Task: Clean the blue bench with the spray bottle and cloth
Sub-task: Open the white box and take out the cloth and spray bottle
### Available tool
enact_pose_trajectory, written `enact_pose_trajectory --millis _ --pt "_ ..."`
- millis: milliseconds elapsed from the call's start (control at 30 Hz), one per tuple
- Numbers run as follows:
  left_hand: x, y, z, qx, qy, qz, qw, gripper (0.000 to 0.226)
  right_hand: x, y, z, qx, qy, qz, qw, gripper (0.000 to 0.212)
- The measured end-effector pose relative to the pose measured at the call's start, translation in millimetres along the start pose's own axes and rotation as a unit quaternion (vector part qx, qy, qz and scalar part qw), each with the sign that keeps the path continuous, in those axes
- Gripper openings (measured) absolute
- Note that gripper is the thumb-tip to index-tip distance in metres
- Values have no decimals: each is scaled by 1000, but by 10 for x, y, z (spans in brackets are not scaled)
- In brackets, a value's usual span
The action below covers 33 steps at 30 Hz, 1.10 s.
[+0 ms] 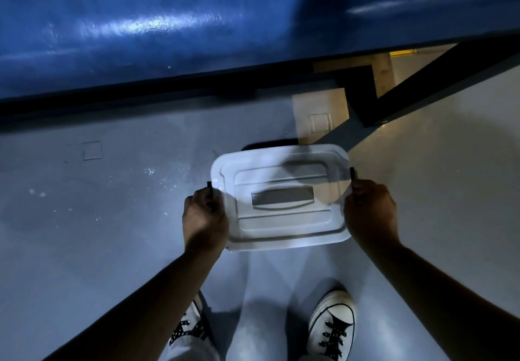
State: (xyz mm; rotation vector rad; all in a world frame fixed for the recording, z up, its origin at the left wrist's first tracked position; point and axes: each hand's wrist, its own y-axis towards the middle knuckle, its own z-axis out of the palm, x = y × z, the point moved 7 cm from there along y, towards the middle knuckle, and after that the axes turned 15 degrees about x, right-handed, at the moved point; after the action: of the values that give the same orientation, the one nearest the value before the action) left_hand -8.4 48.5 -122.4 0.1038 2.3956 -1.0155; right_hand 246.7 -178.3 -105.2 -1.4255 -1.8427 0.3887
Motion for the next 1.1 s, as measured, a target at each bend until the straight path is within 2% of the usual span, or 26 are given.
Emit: enact_pose_trajectory --millis 100,200,367,467,600,700,833,933,1100 --pt "-6 -5 47 0 0 -11 1000 31 -5 33 21 -9 29 25 999 24" --pt "-64 -79 33 -15 5 -4 1000 24 -27 47 51 24 77 54 995 25" --pt "-403 -379 -72 -35 43 88 995 15 -62 -173 -154 23 120 49 991 22" --pt "-715 -465 -11 -9 46 119 992 15 -175 -349 -404 8 156 55 986 23" --pt "-1299 -502 256 31 40 155 987 28 -540 -504 -739 -44 211 117 969 24" --pt "-1769 -619 557 68 94 192 974 24 -900 -604 -926 -64 269 162 947 23" --pt "-2273 -852 1129 107 118 256 954 35 -1487 -706 -1063 -88 346 208 911 20" --pt "-2452 -941 1656 153 127 278 940 48 -1968 -758 -1044 -118 374 255 884 18" --pt "-2486 -910 2541 208 223 285 909 41 -2661 -771 -815 -124 462 320 818 17"
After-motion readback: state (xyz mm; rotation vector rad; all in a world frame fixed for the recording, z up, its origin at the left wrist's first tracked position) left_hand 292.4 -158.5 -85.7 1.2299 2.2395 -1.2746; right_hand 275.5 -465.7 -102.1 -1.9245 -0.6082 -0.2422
